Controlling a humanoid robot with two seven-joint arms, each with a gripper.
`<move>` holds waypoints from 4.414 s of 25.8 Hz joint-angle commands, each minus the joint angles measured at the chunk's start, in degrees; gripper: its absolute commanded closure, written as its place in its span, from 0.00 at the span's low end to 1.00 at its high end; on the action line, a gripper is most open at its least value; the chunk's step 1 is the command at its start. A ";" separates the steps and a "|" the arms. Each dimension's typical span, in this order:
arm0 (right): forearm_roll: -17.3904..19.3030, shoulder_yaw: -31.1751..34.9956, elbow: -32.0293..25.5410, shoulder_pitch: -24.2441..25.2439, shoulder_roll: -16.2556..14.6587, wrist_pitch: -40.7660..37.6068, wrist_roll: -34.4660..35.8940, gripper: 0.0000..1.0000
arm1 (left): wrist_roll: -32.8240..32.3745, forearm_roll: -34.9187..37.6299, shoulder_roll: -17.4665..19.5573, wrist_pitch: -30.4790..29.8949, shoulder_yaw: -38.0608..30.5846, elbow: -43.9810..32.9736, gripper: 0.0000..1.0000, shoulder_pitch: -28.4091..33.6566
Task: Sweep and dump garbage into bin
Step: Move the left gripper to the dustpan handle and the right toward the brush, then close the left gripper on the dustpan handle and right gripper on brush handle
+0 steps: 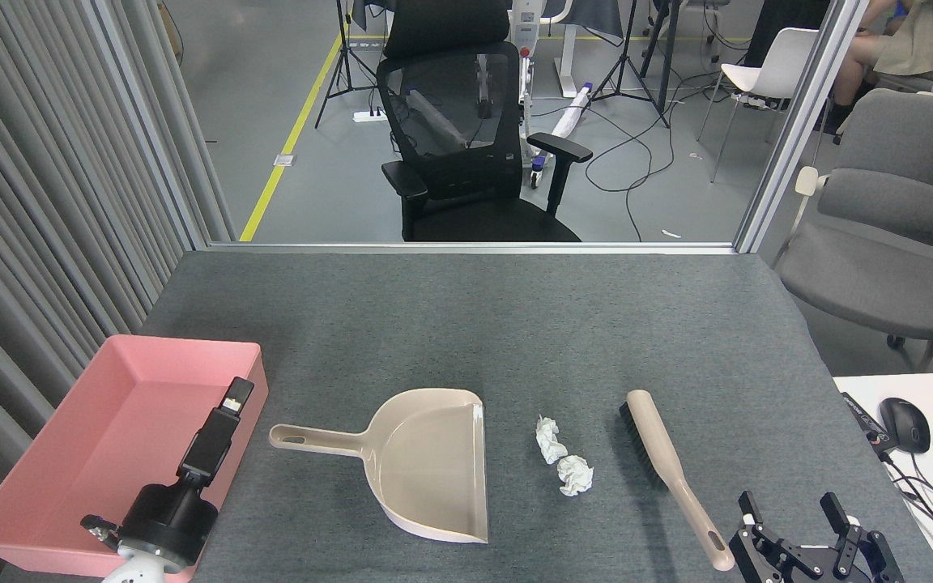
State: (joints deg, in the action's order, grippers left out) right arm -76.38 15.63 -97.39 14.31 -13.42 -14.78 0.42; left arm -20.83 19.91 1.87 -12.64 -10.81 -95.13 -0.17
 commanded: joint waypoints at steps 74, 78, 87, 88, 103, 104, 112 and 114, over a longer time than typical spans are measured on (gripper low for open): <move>-9.93 -4.56 12.58 -4.11 6.65 0.81 2.66 0.11 | 8.35 5.67 -3.54 -7.93 3.61 20.07 0.01 -1.67; -9.93 -4.64 12.67 -4.46 6.65 0.72 2.66 0.11 | 8.35 5.67 -3.54 -7.93 3.61 19.98 0.01 -1.67; -9.93 -4.73 14.60 -4.46 6.56 0.72 2.57 0.13 | 8.35 5.58 -3.45 -7.93 3.61 20.07 0.01 -1.58; -9.93 -4.73 14.60 -4.46 6.56 0.72 2.57 0.13 | 8.35 5.67 -3.45 -7.93 3.61 20.07 0.01 -1.58; -9.93 -4.82 14.60 -5.60 6.65 0.54 2.48 0.13 | 8.35 5.67 -3.18 -7.93 3.43 19.98 0.01 -1.58; -9.93 -4.82 14.60 -5.52 6.65 0.54 2.48 0.13 | 8.35 5.67 -3.18 -7.93 3.43 19.98 0.01 -1.58; -9.84 -4.82 13.90 -5.16 6.92 0.10 2.49 0.13 | 8.35 5.67 -3.18 -7.93 3.43 19.98 0.01 -1.58; -9.84 -4.82 13.81 -5.25 6.83 0.10 2.48 0.13 | 8.35 5.67 -3.18 -7.93 3.43 19.98 0.01 -1.58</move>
State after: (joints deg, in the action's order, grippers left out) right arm -86.24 10.81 -83.47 9.04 -6.59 -14.60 2.92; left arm -12.48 25.57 -1.29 -20.56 -7.43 -75.15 -1.76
